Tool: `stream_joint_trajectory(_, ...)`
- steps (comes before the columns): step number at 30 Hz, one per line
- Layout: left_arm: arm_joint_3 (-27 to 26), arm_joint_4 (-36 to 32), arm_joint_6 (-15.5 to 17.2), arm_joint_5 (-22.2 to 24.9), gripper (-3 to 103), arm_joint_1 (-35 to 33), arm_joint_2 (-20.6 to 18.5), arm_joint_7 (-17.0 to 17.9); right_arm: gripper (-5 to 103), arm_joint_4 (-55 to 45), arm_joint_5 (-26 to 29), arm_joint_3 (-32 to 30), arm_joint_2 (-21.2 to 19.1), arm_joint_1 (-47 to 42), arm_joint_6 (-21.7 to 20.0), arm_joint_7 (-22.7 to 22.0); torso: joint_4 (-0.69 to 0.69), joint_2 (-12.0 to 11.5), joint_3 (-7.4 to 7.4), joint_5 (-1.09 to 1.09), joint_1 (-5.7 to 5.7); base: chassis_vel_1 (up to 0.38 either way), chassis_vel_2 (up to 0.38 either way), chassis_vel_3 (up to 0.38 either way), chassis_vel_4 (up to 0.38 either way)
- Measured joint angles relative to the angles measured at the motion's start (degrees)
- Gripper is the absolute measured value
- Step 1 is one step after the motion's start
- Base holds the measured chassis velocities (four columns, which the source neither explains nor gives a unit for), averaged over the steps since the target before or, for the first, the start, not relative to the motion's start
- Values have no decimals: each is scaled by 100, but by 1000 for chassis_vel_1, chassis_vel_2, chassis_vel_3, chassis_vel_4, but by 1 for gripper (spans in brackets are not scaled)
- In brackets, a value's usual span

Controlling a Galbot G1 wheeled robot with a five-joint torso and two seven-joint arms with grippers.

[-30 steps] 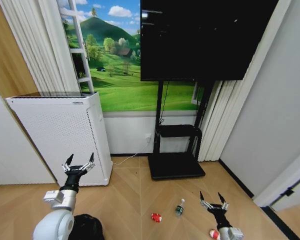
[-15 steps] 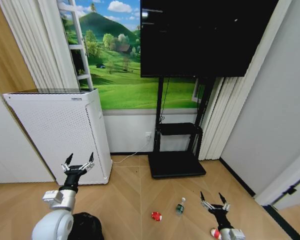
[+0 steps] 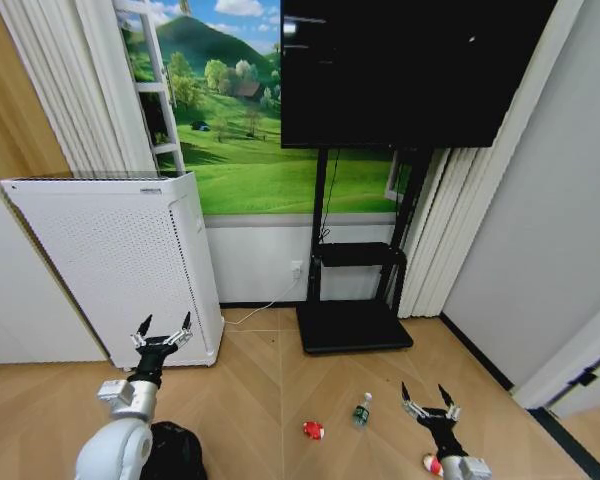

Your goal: Pick up the trash bin and place the garbage on the floor into it.

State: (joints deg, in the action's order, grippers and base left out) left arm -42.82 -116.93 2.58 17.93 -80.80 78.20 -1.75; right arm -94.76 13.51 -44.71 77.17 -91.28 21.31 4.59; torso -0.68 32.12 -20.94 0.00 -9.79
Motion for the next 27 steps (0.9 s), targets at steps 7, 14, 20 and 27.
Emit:
stream_joint_trajectory(7,12,114,2,-114,100,5,23,9,100,17,19,-1,-2,2,0,3,0,-189,117,0,72,0,0,0,0)
stream_joint_trajectory(14,-6,82,8,-124,100,-7,23,10,100,16,23,10,-4,25,-6,5,0,-342,214,0,127,0,0,0,0)
stream_joint_trajectory(20,-14,72,8,-127,100,-8,26,11,100,22,23,17,-5,30,-10,5,0,-493,309,0,183,0,0,0,0)
stream_joint_trajectory(27,-18,119,-6,-134,100,-7,34,11,100,29,19,21,-5,35,-12,9,0,-662,418,0,243,0,0,0,0)
